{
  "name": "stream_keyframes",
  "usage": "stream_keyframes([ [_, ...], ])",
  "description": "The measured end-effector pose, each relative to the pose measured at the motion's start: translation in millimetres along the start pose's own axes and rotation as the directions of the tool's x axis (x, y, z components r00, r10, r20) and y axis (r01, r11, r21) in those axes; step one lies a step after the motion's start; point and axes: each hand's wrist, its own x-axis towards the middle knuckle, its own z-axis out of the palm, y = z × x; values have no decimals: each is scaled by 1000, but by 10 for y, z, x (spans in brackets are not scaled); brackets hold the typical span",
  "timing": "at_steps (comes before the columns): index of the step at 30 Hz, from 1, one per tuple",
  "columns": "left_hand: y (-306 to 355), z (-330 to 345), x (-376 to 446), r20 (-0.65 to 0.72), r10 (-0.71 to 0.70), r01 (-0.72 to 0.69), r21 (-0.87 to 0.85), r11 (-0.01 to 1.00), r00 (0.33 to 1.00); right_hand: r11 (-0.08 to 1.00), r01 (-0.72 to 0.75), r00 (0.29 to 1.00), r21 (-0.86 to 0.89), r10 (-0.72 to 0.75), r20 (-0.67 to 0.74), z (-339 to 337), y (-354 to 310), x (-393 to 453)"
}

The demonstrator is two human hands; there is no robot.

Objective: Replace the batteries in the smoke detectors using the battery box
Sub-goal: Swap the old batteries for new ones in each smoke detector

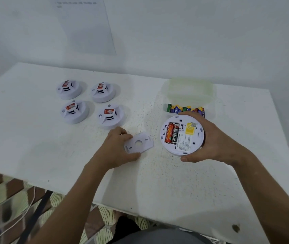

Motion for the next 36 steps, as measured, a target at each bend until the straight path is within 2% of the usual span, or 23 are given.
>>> stream_keyframes([
  [3, -9, -59, -52, -18, 46, -46, 16, 999, 999, 1000, -5, 1000, -3, 5, 19, 60, -69, 69],
  [5, -26, -196, -89, -145, 58, -68, -63, 996, 988, 1000, -9, 1000, -10, 9, 18, 112, -99, 118],
  [8, 18, -543, -132, -433, 115, -191, -137, 972, 894, 1000, -16, 1000, -7, 16, -18, 201, -147, 178],
  [10, 118, -788, -136, -499, 223, -329, -135, 934, 837, 1000, -5, 1000, -3, 5, -29, 278, -221, 245],
  [13, 290, -1008, -70, -344, 412, -486, -164, 858, 844, 1000, 17, 999, 14, -17, -51, 427, -362, 384],
  [15, 315, -1051, 6, -224, 477, -518, -189, 834, 850, 999, 35, 997, 6, -35, -65, 532, -462, 486],
  [17, 247, -1079, 87, -168, 509, -535, -213, 817, 844, 999, 42, 996, 7, -42, -76, 617, -533, 572],
  [22, -16, -1213, 213, -86, 536, -538, -262, 801, 840, 1000, 26, 994, -13, -27, -103, 794, -592, 725],
  [25, -124, -1292, 248, 17, 530, -506, -274, 818, 848, 1000, 2, 991, -8, -3, -134, 897, -595, 784],
  [29, -217, -1372, 318, 99, 511, -442, -378, 813, 854, 1000, -23, 984, -1, 22, -177, 993, -617, 853],
  [33, -280, -1413, 354, 94, 494, -449, -298, 842, 864, 999, -29, 975, -14, 25, -223, 1087, -646, 922],
  [36, -347, -1424, 356, 108, 467, -406, -347, 845, 878, 1000, -25, 972, -2, 24, -232, 1140, -660, 967],
])
